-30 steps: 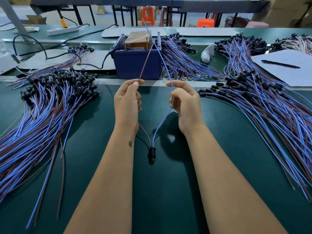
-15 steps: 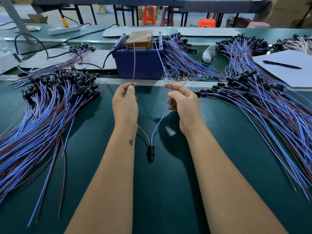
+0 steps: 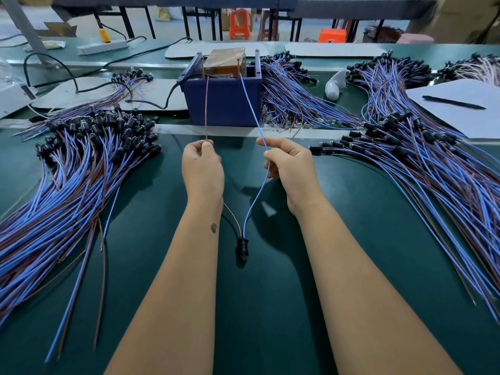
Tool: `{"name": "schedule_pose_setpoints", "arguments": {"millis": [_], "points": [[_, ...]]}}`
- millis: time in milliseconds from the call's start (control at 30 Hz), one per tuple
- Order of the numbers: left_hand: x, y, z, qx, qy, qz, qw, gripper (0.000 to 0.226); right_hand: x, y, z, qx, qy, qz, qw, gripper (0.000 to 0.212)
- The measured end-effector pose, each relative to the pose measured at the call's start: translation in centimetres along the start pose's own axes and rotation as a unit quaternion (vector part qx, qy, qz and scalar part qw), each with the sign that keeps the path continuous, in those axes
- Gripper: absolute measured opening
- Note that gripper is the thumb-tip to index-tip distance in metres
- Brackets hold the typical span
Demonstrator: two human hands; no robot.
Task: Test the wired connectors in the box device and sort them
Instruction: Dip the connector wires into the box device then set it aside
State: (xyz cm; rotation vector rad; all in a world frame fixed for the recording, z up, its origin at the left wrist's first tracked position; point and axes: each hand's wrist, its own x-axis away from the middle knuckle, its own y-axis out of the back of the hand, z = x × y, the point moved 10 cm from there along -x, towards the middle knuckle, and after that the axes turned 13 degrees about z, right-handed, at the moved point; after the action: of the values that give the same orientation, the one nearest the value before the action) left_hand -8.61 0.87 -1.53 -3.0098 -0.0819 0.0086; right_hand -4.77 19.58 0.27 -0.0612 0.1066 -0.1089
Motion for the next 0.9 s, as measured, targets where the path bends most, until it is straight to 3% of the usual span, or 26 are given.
{"name": "schedule_pose_setpoints", "arguments": {"millis": [900], "points": [[0.46, 0.47, -0.01, 0.024, 0.008, -0.033, 0.999, 0.016, 0.3, -0.21, 0.46, 0.024, -0.009, 0.004, 1.0, 0.031]]}}
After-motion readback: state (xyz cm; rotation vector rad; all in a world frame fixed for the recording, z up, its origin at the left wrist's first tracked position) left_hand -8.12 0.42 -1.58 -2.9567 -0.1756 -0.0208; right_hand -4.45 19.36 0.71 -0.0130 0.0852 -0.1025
